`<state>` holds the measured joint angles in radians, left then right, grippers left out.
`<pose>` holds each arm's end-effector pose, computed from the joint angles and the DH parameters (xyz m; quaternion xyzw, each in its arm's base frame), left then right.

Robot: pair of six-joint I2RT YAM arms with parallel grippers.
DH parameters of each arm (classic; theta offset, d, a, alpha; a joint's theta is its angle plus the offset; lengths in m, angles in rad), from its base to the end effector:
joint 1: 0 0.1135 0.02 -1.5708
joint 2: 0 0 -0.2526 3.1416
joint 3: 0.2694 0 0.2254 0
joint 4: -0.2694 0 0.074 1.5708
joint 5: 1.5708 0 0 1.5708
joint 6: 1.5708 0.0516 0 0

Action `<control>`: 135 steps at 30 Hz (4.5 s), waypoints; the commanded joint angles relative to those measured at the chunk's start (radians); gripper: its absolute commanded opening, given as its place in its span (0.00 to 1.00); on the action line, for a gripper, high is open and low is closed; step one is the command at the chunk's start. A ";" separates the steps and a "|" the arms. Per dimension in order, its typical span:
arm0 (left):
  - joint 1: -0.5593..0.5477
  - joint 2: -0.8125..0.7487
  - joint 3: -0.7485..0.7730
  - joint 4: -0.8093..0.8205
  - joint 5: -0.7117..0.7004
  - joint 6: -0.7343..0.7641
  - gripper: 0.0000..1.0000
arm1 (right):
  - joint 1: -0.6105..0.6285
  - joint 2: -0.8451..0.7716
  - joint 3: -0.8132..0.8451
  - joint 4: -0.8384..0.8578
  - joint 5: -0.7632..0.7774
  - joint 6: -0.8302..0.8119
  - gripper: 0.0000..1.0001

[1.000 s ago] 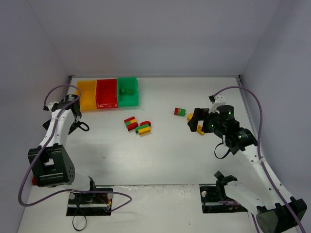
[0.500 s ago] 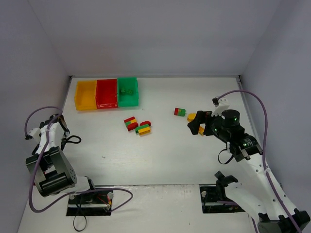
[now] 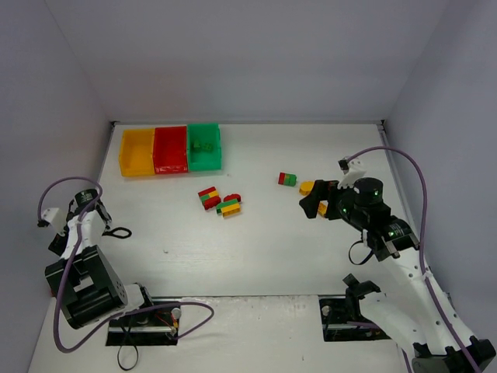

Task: Sort the legos into containers by color

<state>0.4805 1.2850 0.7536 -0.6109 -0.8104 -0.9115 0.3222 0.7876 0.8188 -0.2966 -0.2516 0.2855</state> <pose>0.1707 0.1312 0.1978 -0.6401 0.6354 0.3345 0.2732 0.1635 0.0681 0.3267 -0.0906 0.7866 0.2754 0.5451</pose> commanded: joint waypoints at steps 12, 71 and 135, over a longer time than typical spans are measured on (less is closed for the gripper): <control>0.021 -0.016 0.059 -0.053 -0.110 -0.015 0.62 | 0.008 -0.039 -0.017 0.039 -0.002 -0.020 1.00; 0.107 0.125 0.398 -0.343 0.238 0.338 0.57 | 0.064 -0.042 -0.012 0.050 -0.072 -0.003 1.00; 0.349 0.057 -0.034 0.145 0.462 1.387 0.34 | 0.103 -0.040 -0.027 -0.001 -0.054 -0.014 1.00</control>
<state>0.8009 1.3731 0.6910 -0.4950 -0.3794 0.4686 0.4206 0.7387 0.7593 -0.3275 -0.3187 0.2825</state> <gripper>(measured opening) 0.348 0.999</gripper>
